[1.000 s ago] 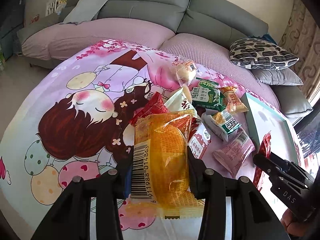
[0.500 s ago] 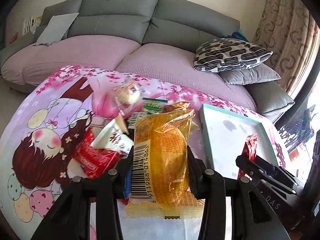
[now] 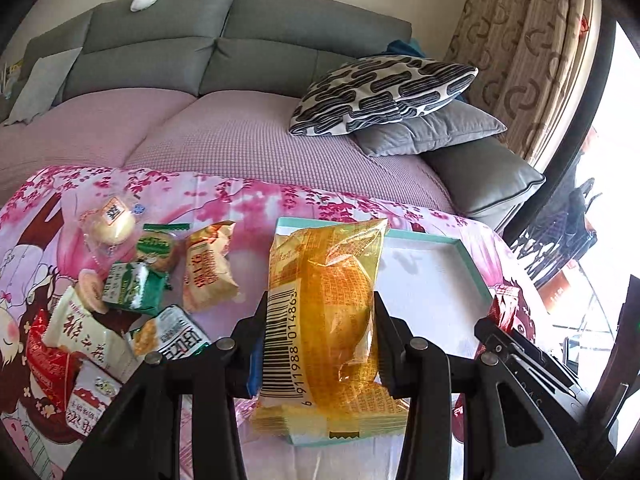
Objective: Organize snacks
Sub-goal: 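Release the red packet in the tray with the right tool while the left tool releases the yellow bag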
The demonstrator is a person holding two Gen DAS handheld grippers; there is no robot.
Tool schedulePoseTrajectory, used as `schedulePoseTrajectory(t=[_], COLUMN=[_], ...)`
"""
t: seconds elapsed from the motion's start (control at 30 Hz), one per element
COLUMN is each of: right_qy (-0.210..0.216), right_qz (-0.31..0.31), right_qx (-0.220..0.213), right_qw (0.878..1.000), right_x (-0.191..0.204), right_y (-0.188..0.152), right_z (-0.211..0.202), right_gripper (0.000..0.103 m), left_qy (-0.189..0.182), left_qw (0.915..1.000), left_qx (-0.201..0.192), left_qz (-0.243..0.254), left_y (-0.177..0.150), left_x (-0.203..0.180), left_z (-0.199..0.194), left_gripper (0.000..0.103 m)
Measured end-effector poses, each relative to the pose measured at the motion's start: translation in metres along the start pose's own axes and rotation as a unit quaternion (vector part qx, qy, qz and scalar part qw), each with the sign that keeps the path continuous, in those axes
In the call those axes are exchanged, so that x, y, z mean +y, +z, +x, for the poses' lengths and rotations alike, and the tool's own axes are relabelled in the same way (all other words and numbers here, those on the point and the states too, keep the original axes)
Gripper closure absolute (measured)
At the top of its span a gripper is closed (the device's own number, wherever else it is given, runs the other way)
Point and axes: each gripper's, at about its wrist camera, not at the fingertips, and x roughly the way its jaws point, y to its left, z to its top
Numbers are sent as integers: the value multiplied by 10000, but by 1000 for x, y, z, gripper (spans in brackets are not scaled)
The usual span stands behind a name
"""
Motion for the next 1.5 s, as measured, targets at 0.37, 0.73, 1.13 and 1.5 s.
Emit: schedulePoseTrajectory(t=[0.37, 0.73, 1.13, 1.5], right_qy=[-613, -659, -737, -747], right_qz=[272, 124, -57, -140], right_qx=[-561, -211, -53, 66], right_qw=[9962, 9975, 9972, 9971], right_x=[-40, -44, -40, -38], right_y=[11, 0, -2, -3], right_z=[5, 33, 42, 46], right_gripper=[55, 55, 55, 52], left_qy=[-101, 86, 375, 469], left_qw=[9992, 9976, 9961, 9952], left_qx=[170, 462, 585, 705], left_qz=[350, 508, 546, 496], left_y=[-7, -21, -26, -27], left_x=[-30, -42, -38, -36], left_z=[46, 77, 86, 88], left_gripper=[58, 57, 57, 44])
